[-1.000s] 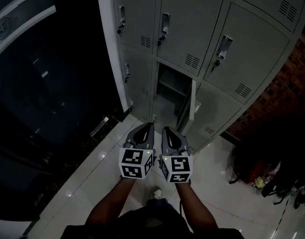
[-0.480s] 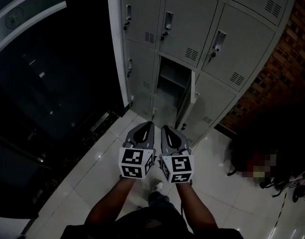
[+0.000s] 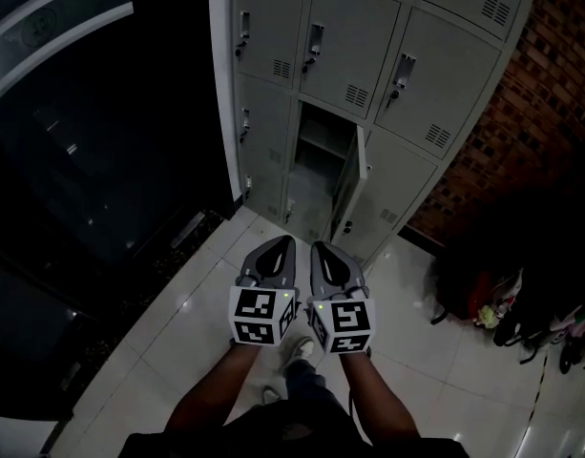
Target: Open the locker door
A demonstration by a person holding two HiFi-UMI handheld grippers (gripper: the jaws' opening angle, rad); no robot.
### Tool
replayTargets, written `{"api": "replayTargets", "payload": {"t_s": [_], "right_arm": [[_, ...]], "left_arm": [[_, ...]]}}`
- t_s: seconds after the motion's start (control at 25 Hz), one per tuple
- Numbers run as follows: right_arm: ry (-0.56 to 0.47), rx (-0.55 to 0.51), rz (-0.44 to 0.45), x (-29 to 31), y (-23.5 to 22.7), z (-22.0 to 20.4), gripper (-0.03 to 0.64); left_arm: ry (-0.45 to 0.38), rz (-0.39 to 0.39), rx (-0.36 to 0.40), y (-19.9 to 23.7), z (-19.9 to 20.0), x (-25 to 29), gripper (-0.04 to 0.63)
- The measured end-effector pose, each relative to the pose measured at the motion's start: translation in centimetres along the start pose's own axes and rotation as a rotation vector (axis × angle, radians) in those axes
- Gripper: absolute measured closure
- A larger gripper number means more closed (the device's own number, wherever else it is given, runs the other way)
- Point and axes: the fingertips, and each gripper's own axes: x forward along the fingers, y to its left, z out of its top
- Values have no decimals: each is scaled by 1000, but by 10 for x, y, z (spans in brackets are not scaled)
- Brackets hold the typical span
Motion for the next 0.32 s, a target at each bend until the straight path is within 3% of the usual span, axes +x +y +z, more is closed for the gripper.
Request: {"api": "replayTargets", "payload": {"t_s": [0.32], "right_arm": [[-13, 6, -18, -31, 11, 10, 617]], "left_arm": [[-11, -17, 9, -20, 4, -30, 591]]}}
